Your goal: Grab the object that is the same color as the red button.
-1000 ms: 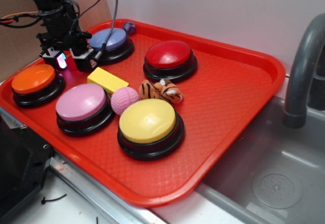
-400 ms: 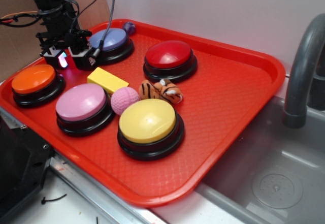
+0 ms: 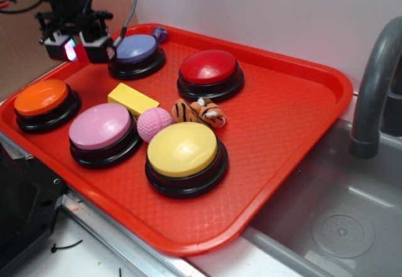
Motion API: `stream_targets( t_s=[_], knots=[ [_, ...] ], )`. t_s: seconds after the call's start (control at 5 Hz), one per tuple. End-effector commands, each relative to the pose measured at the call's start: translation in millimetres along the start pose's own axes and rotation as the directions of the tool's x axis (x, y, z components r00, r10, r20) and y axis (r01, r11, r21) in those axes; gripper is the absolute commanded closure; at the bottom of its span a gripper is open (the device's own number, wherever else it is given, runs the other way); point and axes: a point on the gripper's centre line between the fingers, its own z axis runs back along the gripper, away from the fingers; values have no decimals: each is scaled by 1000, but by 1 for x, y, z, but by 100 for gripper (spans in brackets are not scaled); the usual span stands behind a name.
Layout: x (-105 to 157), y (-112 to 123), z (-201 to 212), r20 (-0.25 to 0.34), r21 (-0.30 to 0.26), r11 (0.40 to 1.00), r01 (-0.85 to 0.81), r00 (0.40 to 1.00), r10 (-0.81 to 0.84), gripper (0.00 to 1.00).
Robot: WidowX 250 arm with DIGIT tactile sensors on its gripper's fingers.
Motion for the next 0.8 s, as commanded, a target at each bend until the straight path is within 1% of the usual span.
stream_targets(
  t_s=[0.0,0.2,0.4,0.6],
  knots=[
    [-11,-65,103,63,-172,962,210,977,-202,100],
    [-19,-93,129,48,-215,933,288,957,-285,100],
    [-28,-107,139,77,-197,925,326,945,-317,100],
    [-25,-105,132,29,-163,922,351,936,-351,100]
  ],
)
